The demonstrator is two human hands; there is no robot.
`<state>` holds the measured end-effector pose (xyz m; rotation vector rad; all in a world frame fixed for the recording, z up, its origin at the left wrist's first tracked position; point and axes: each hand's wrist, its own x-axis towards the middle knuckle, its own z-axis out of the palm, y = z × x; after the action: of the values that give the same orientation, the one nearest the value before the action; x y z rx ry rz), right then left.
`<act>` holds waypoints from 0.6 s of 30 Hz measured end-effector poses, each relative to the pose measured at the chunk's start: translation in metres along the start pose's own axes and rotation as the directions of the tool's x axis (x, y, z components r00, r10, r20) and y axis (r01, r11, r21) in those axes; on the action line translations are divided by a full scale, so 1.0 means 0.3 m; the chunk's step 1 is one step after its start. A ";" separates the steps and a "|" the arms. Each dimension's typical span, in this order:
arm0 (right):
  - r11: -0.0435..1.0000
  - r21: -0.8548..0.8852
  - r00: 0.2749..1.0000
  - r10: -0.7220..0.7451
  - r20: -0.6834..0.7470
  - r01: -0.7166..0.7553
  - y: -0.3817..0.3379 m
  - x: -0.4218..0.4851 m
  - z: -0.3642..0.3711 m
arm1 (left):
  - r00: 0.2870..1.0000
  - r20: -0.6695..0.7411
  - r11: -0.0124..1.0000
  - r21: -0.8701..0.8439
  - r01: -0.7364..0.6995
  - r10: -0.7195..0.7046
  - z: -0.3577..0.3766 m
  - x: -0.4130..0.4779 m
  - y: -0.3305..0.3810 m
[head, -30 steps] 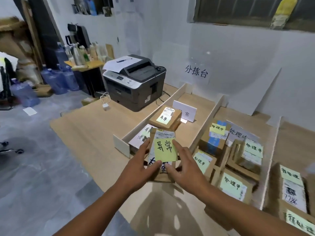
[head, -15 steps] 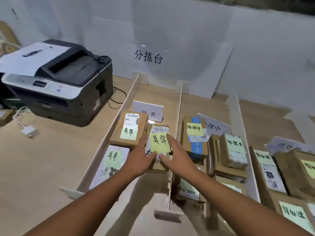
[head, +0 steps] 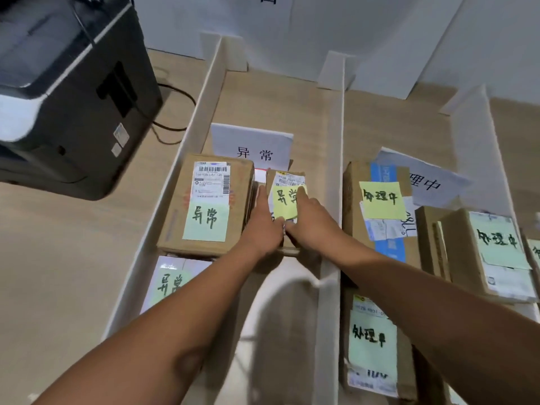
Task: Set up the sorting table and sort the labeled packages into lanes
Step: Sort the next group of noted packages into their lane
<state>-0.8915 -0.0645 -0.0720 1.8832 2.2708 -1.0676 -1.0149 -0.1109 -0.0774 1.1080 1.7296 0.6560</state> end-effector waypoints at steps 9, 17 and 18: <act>0.988 0.042 0.950 -0.132 -0.283 0.150 -0.090 -0.306 -0.210 | 0.964 -0.126 0.960 0.187 -0.208 0.234 -0.081 -0.199 0.180; 0.995 -0.088 0.817 -0.013 -0.576 -0.046 0.132 -1.036 -0.487 | 0.842 0.096 0.715 0.483 -0.505 0.530 -0.047 -0.627 0.458; 0.992 -0.088 0.796 0.022 -0.605 -0.094 0.186 -1.158 -0.499 | 0.822 0.135 0.670 0.514 -0.535 0.553 0.015 -0.693 0.491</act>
<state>-0.6853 -0.2890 0.1587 2.4935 2.4517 -0.3208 -0.9242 -0.2311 0.1281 2.0799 1.6422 0.5491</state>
